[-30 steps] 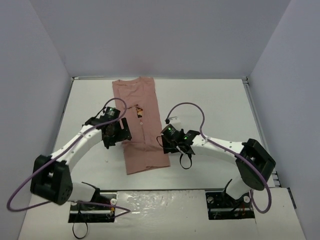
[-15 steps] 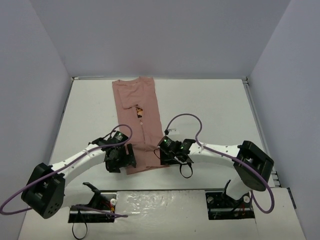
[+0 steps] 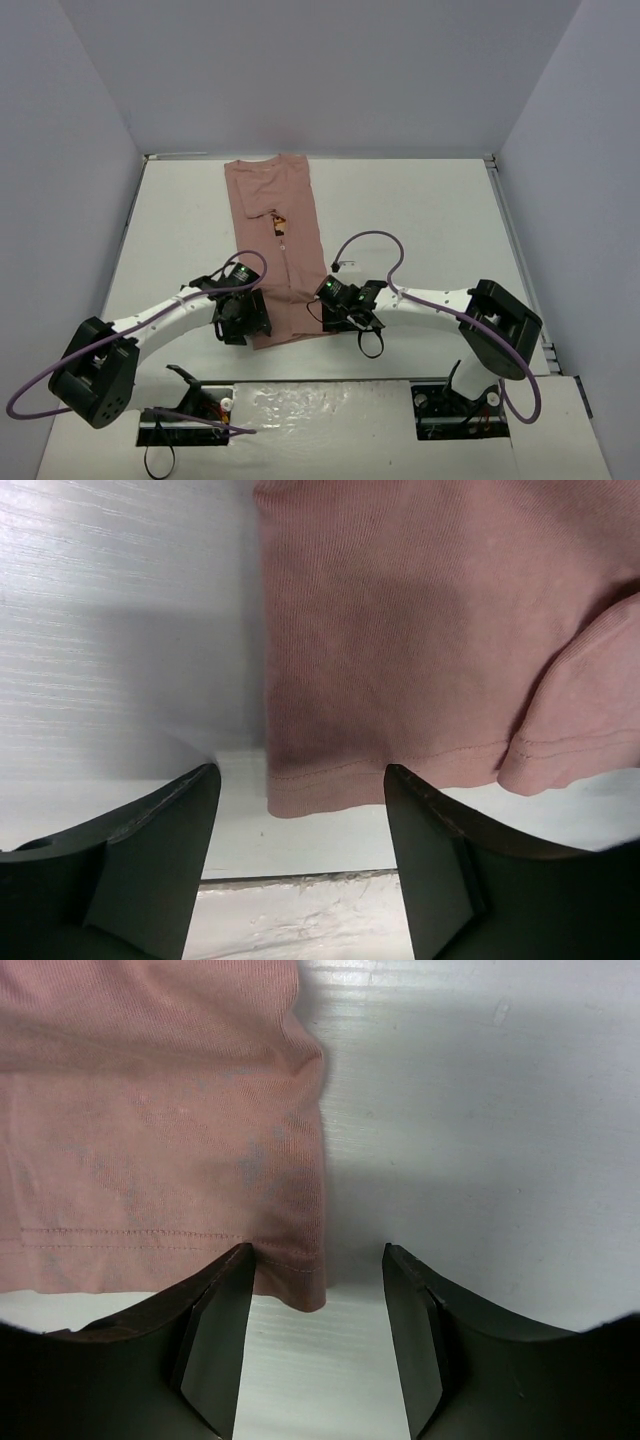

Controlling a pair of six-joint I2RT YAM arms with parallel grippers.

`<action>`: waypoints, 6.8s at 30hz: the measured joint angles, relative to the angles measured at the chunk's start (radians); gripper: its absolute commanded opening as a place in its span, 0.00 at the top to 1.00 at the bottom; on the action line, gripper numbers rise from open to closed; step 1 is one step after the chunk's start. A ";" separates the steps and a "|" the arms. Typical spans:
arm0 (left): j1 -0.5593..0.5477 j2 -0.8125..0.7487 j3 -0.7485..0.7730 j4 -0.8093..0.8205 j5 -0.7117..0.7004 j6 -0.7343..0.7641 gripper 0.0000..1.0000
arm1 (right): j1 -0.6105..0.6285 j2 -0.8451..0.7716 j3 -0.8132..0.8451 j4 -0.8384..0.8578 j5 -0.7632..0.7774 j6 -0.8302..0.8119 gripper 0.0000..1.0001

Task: Fold and stack the t-shirts
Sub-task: Grab the bottom of the folded rectangular tshirt with both arms, then fold the folded rectangular tshirt in 1/3 of the way

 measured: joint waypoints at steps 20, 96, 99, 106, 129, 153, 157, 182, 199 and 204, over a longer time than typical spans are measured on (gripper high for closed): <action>-0.045 -0.199 -0.105 -0.037 0.058 -0.022 1.00 | 0.077 -0.058 -0.070 0.042 -0.058 0.018 1.00; 0.407 0.410 0.547 0.041 -0.076 0.313 1.00 | -0.315 0.675 1.131 -0.396 -0.110 -0.591 1.00; 0.410 0.450 0.560 0.044 -0.077 0.313 0.94 | -0.316 0.689 1.143 -0.396 -0.110 -0.593 0.97; 0.422 0.484 0.645 0.042 -0.088 0.321 0.66 | -0.343 0.729 1.195 -0.412 -0.115 -0.598 0.76; 0.245 0.144 0.288 0.138 -0.052 0.227 0.52 | -0.348 0.434 0.751 -0.276 -0.200 -0.545 0.60; 0.184 0.055 0.009 0.290 -0.105 0.107 0.56 | -0.151 0.048 0.033 0.079 -0.044 -0.255 0.62; 0.158 -0.024 -0.029 0.210 -0.106 0.099 0.55 | -0.096 0.008 0.013 0.003 -0.060 -0.228 0.61; 0.163 0.137 0.276 0.070 -0.077 0.239 0.54 | -0.281 0.223 0.526 -0.138 -0.089 -0.587 0.60; 0.163 0.317 0.328 0.160 -0.091 0.189 0.54 | -0.311 0.122 0.384 -0.141 -0.075 -0.585 0.60; 0.163 0.369 0.361 0.173 -0.133 0.185 0.54 | -0.317 0.114 0.376 -0.139 -0.071 -0.585 0.60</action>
